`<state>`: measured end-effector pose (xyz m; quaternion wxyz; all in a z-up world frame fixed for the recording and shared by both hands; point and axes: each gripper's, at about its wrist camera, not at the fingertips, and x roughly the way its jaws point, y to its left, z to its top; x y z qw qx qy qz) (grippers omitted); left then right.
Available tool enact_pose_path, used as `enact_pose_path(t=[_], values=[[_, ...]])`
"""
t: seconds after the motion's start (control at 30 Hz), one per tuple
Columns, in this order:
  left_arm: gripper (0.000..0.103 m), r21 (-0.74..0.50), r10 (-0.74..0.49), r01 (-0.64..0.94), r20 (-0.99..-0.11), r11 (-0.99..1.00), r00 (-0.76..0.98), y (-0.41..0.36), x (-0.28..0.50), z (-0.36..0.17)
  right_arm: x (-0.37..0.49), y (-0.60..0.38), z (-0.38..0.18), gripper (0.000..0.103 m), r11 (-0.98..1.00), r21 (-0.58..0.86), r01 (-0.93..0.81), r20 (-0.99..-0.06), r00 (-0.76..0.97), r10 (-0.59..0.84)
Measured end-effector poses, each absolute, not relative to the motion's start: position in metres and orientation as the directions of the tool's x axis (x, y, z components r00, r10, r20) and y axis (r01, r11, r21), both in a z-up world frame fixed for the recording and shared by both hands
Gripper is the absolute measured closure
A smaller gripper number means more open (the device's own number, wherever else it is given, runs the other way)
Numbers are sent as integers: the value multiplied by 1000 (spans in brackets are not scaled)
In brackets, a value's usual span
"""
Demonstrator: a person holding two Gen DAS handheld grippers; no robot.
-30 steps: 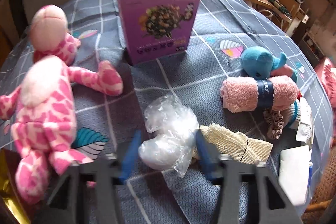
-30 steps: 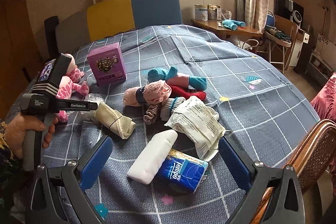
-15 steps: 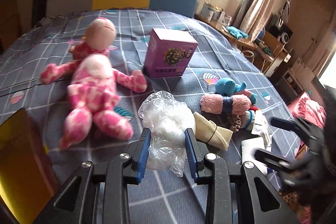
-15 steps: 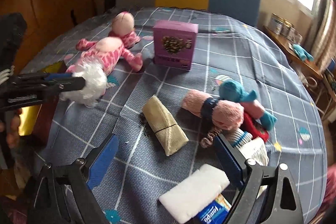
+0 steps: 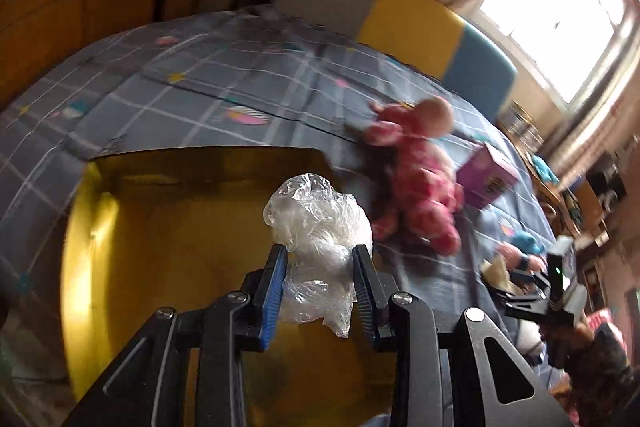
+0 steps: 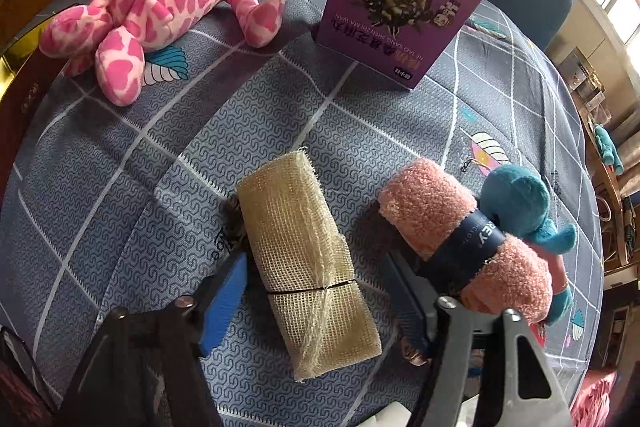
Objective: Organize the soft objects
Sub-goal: 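Drop the bag into the gold tin while the right gripper grasps the beige mesh roll, then carry the beige mesh roll into the gold tin and open the right gripper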
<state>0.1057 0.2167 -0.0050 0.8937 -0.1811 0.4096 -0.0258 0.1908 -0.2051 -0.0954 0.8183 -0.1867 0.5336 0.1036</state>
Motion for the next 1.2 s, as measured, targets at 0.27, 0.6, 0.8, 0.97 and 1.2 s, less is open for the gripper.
enact_pose_path(t=[0.27,0.6,0.8,0.97,1.2], values=[[66,-406,-208,-195,-757,893,620,229,145,-31,191,-204,-92,53,917,-173,-359,-919,394,-19],[32,-311,-94,-262,-789,913,607,212,175,-44,205,-199,-99,53,917,-190,-350,-921,388,-42],[25,-181,14,-229,-754,956,656,201,133,-24,199,-192,-103,53,923,-195,-331,-914,402,-49],[14,-84,106,-232,-706,969,700,181,90,-7,194,-195,-104,53,938,-181,-297,-910,412,-46],[12,-127,102,-265,-704,956,703,175,56,-1,181,-189,-96,55,951,-190,-244,-886,459,-59]])
